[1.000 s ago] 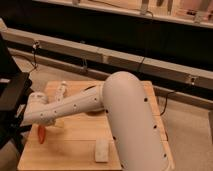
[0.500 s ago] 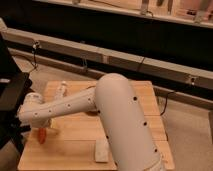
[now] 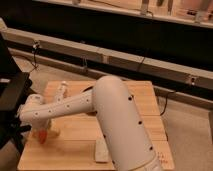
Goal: Place the pepper in the ceramic cup
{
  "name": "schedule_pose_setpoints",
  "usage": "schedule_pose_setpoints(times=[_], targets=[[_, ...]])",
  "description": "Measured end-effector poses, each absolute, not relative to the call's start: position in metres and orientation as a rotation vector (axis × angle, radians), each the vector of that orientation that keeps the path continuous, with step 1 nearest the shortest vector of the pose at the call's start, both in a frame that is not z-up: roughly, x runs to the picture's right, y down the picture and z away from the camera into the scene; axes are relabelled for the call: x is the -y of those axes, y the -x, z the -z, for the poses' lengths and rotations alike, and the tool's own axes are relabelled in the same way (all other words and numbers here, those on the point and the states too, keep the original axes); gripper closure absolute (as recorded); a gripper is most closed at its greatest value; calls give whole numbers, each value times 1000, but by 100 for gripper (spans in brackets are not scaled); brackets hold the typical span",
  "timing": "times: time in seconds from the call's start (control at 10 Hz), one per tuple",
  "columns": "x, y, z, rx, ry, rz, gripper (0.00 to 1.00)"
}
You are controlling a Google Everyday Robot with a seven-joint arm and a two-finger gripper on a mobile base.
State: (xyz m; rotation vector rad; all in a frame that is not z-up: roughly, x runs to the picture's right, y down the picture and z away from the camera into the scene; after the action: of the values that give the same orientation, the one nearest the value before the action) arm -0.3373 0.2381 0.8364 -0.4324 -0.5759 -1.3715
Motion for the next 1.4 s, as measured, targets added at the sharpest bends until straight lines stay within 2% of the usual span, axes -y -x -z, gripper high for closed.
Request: schedule_pose_setpoints(times=[0.6,0.7,0.9,1.4], targets=[[-235,335,-832,559,428,1368,96],[-235,334,-832,559,429,1368,100],[-230,330,-824,563,388,1341,100],[-170,302,-772,568,235,1238,100]])
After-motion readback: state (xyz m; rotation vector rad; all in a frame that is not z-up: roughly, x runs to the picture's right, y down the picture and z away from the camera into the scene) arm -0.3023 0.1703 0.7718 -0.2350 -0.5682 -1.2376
